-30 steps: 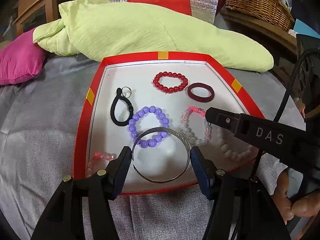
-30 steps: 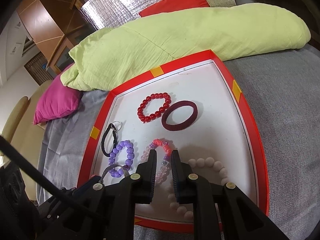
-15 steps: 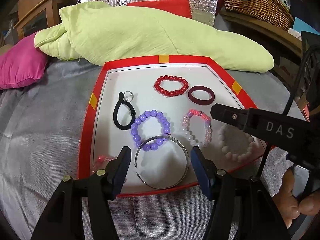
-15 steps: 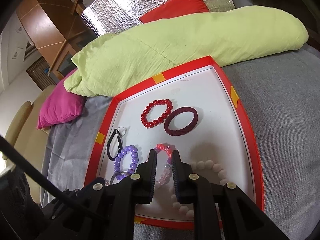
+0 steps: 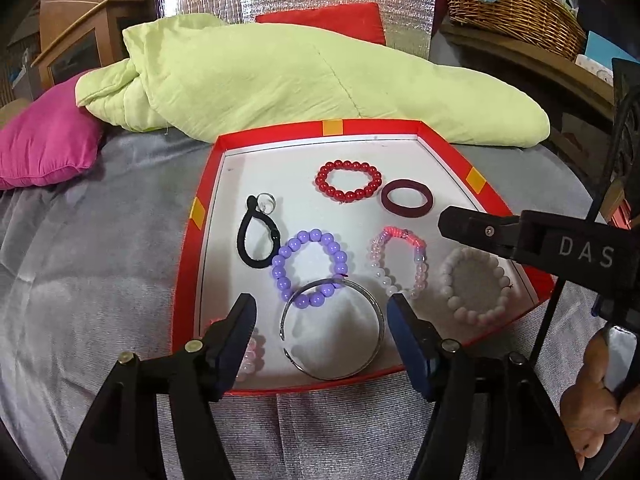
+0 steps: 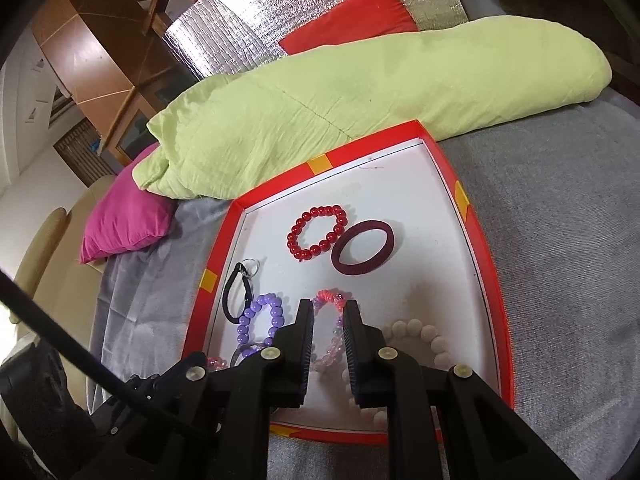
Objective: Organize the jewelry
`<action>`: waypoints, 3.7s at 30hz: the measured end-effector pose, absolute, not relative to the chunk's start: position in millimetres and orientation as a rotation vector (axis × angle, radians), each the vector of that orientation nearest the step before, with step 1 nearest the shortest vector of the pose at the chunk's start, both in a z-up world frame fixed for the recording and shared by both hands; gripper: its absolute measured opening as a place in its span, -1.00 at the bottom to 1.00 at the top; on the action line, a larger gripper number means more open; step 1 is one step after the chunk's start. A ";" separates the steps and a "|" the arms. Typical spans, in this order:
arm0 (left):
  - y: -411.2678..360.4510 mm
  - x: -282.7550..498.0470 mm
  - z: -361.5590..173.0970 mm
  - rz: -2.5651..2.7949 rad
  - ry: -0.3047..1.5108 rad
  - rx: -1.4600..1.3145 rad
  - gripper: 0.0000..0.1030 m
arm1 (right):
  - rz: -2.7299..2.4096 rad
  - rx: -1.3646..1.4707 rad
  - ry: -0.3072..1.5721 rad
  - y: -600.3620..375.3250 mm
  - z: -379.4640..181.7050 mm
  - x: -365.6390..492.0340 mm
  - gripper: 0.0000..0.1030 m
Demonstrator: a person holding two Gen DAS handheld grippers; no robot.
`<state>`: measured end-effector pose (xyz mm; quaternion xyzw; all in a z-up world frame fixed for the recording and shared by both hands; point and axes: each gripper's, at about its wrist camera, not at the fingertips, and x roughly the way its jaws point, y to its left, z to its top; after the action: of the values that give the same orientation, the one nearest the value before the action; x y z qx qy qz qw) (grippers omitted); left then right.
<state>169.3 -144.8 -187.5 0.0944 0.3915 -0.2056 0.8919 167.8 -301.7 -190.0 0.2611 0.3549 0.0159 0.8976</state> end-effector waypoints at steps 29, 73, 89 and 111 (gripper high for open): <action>-131.1 161.1 -173.1 -0.351 0.746 0.268 0.46 | 0.026 0.432 0.686 -293.1 -156.3 137.4 -0.54; -53.4 137.9 -134.0 -0.201 0.659 0.215 0.66 | -0.148 0.204 0.612 -280.7 -118.2 59.2 0.31; -39.0 105.2 -122.1 -0.208 0.647 0.228 0.66 | -0.212 0.113 0.616 -238.7 -126.1 33.9 0.35; -34.4 111.3 -122.9 -0.179 0.680 0.176 0.66 | -0.222 0.041 0.586 -227.7 -126.7 40.0 0.36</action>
<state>111.3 -34.4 -122.9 0.0861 0.3328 -0.0875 0.9350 40.0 -227.7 -126.7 0.0203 0.2880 -0.1092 0.9512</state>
